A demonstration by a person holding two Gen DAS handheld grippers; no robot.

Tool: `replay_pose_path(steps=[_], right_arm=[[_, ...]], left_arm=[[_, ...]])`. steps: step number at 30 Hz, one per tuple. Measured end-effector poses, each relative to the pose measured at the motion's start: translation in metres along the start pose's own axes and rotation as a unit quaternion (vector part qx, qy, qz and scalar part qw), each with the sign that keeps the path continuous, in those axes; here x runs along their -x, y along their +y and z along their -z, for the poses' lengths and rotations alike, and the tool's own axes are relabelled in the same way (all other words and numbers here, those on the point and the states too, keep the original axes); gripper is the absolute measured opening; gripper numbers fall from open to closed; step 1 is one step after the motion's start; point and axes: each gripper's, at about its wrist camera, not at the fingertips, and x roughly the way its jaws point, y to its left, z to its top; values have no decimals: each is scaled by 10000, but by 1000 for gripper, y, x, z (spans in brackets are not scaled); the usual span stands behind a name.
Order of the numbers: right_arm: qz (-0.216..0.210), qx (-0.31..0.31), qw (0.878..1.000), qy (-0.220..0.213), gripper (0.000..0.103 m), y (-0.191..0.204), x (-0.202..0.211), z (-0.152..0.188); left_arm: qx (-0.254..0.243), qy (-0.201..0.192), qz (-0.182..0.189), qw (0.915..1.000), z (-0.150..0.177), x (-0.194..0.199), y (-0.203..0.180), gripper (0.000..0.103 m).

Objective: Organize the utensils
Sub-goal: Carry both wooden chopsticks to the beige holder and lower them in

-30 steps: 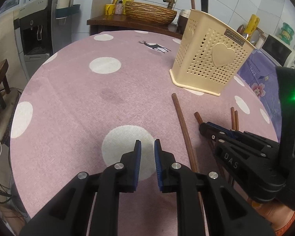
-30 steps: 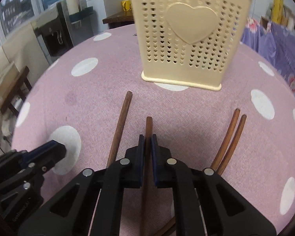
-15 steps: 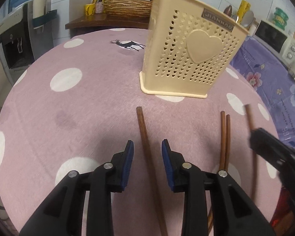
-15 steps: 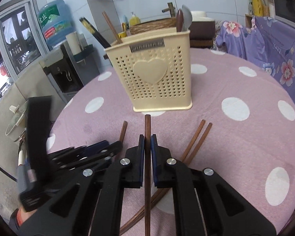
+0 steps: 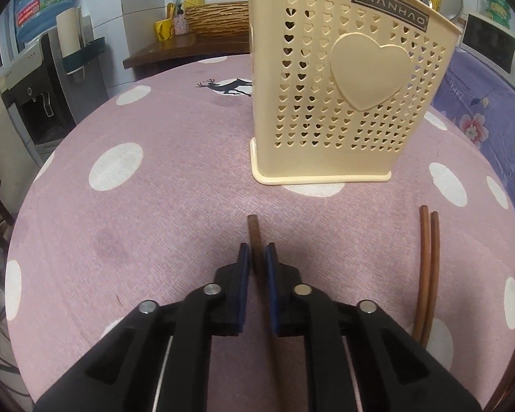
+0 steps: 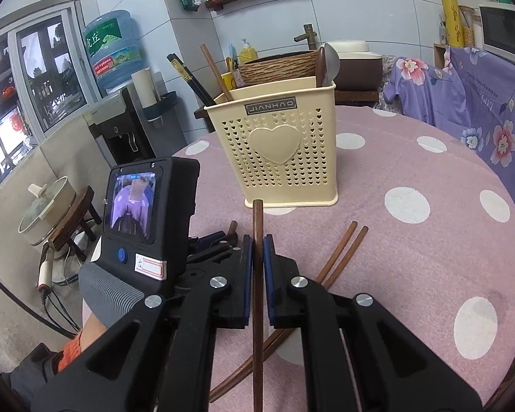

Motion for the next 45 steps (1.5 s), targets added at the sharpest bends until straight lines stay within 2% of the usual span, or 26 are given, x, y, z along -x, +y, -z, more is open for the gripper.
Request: replay_pose_path(steps=[5, 10, 13, 19, 26, 31, 45], right_arm=[[15, -4, 10000, -32, 7, -2, 1, 0], [5, 2, 10000, -73, 7, -3, 3, 1], [-31, 24, 9999, -149, 7, -4, 7, 0], [-161, 99, 9990, -400, 7, -6, 20, -4], [-259, 121, 9969, -738, 7, -9, 44, -16], [-228, 146, 9949, -975, 7, -11, 61, -26], [-187, 300, 9939, -1044, 7, -4, 72, -34]], left_arm=[[25, -47, -25, 10000, 2, 2, 0, 8], [166, -32, 118, 9998, 1, 2, 3, 8], [238, -179, 206, 9993, 1, 13, 6, 8], [375, -824, 584, 9942, -7, 69, 12, 8], [488, -1822, 924, 9777, -14, 155, 22, 8], [483, -2219, 1020, 9685, -21, 184, 24, 8], [501, -2387, 1048, 9641, -18, 196, 28, 8]])
